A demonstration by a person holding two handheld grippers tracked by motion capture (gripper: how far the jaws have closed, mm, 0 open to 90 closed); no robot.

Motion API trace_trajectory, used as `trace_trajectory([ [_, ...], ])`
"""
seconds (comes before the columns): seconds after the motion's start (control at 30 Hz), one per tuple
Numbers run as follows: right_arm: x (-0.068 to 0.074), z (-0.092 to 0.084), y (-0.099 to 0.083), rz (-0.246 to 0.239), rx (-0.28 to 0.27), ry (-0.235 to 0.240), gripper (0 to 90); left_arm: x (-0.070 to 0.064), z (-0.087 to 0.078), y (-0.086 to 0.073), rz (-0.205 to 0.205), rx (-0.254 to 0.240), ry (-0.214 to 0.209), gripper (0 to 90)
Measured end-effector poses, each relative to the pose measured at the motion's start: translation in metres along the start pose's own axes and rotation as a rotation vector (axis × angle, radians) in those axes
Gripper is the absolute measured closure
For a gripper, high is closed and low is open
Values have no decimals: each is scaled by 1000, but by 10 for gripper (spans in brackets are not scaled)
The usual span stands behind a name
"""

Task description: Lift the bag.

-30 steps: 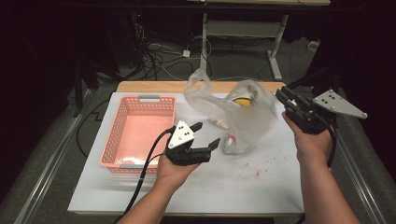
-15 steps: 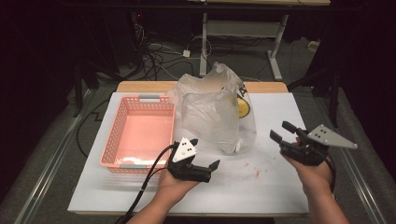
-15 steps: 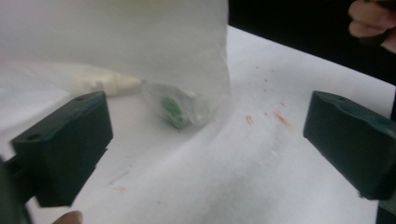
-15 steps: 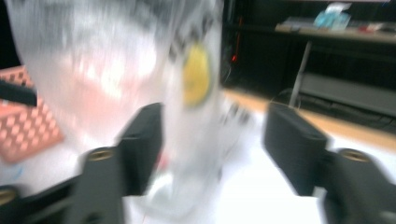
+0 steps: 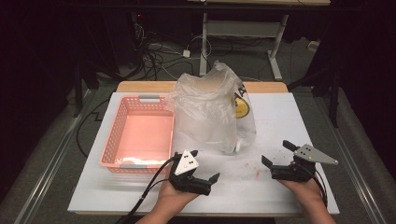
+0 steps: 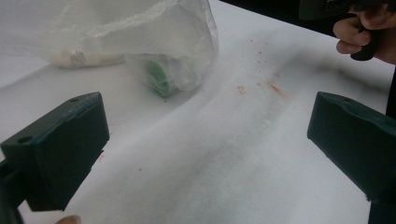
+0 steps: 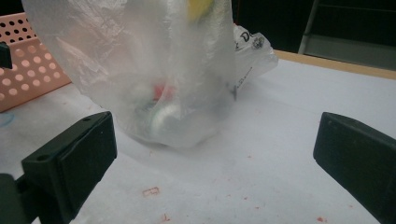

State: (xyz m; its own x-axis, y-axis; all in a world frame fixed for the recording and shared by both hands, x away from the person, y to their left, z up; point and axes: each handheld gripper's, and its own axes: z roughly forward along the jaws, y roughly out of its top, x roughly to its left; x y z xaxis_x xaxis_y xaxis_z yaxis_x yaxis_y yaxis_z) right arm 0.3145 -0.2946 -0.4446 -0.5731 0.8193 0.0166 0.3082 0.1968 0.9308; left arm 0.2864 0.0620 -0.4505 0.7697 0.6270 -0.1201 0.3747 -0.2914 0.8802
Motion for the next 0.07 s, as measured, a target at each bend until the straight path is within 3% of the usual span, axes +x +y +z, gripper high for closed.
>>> trace_trajectory([
  [0.07, 0, 0, -1, -7, -3, -3, 0, 0, 1, -2, 0, 4, 4, 0],
])
